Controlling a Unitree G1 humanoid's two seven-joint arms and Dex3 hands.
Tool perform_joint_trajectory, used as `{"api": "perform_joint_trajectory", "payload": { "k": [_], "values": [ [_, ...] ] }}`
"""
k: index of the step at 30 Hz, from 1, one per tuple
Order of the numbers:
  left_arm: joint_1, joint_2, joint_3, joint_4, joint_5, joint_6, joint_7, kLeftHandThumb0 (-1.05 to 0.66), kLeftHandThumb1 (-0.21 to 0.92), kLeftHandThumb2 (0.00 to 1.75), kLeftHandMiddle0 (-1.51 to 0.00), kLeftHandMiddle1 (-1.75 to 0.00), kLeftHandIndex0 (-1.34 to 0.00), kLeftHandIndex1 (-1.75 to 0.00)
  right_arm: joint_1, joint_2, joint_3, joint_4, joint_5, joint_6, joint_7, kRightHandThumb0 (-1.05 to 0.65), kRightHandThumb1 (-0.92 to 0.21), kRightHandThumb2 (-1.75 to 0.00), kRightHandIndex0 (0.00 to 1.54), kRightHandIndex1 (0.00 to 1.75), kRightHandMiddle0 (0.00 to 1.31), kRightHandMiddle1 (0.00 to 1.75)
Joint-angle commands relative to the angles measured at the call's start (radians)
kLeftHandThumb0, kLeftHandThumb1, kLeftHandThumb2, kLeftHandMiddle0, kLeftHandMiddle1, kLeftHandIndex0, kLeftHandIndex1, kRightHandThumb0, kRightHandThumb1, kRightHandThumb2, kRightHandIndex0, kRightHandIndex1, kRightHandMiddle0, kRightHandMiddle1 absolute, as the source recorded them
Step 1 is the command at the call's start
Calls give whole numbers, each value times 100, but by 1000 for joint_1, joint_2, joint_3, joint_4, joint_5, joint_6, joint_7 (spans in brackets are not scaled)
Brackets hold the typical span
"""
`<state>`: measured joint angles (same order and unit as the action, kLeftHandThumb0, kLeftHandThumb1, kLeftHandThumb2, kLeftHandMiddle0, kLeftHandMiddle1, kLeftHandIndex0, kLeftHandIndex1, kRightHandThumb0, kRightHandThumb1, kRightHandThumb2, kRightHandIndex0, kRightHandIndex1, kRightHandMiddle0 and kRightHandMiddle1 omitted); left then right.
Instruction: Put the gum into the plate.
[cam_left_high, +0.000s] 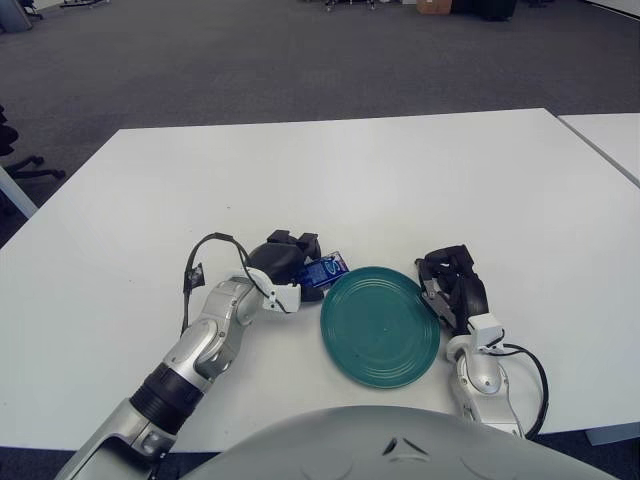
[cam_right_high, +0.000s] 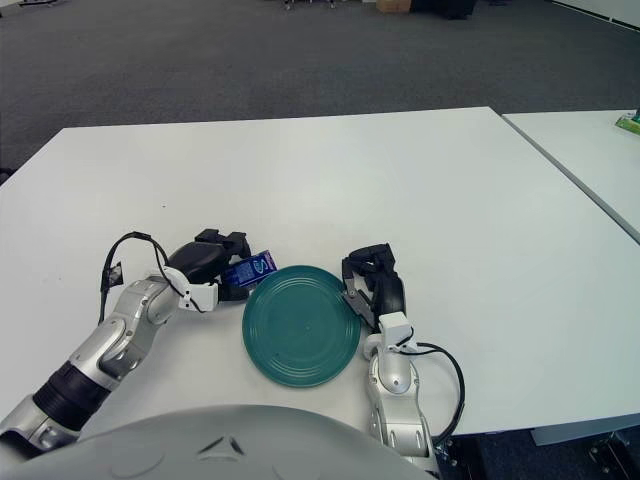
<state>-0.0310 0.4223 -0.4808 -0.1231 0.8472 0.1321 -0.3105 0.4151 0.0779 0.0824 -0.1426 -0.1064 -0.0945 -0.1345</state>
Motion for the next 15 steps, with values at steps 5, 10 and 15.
{"api": "perform_joint_trajectory", "payload": {
  "k": [5,10,15],
  "values": [
    [8,-11,-12,29,73,47,22,-51,69,66,-47,-161,-26,-166,35,-1,-11,59,5,45,0,-35,-92,-52,38,84,19,175],
    [9,-27,-10,36,123,65,68,-9,37,120,-64,-164,-37,-173,31,-3,-15,62,2,44,-1,-35,-92,-52,39,85,19,175],
    [9,-33,4,112,132,27,214,-2,21,138,-74,-158,-48,-174,32,-4,-18,63,9,41,5,-35,-92,-52,39,87,19,175]
  ]
}}
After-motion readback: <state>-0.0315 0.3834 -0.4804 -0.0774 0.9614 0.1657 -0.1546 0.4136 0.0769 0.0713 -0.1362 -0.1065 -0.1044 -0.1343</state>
